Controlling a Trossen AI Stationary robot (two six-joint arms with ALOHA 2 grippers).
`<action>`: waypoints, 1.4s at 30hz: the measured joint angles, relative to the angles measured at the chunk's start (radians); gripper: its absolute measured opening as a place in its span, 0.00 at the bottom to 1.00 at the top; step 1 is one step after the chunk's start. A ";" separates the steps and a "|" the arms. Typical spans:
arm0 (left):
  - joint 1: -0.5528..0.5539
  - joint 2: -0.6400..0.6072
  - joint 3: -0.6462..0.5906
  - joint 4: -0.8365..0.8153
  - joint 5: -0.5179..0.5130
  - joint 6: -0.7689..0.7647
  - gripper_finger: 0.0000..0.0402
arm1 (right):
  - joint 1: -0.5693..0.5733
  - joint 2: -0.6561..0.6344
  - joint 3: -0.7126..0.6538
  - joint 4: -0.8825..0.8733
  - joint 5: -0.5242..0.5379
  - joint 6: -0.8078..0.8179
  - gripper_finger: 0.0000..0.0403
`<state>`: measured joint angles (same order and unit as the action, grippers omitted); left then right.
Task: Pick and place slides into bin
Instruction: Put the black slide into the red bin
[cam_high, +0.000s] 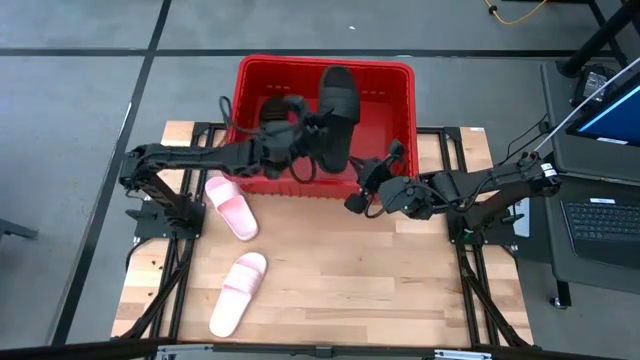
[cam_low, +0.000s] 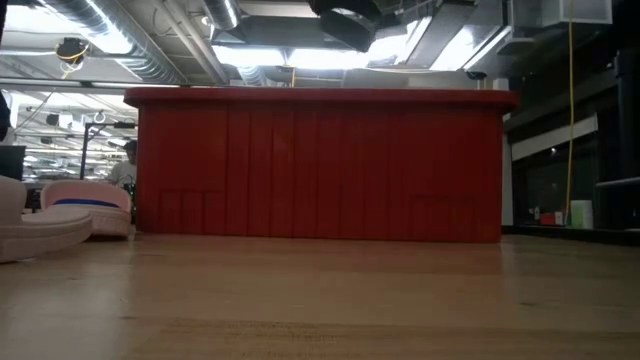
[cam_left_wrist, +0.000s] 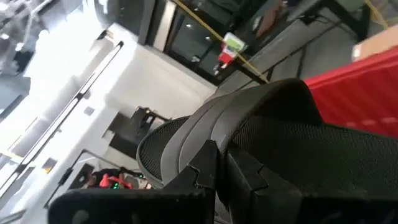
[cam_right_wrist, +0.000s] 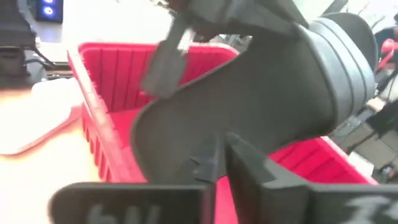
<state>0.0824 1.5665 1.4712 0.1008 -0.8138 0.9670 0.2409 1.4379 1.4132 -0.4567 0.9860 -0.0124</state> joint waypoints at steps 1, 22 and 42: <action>0.011 -0.013 0.000 -0.005 0.008 0.000 0.01 | -0.001 -0.001 0.000 0.017 0.001 -0.025 0.02; 0.354 -0.134 -0.080 -0.310 0.550 -0.265 0.01 | -0.095 -0.001 -0.001 0.137 -0.039 -0.149 0.01; 0.521 -0.116 -0.386 0.010 0.599 -0.399 0.01 | -0.199 -0.001 -0.094 0.019 -0.039 -0.100 0.02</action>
<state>0.6032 1.4503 1.0848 0.1111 -0.2151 0.5680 0.0418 1.4364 1.3195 -0.4376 0.9473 -0.1124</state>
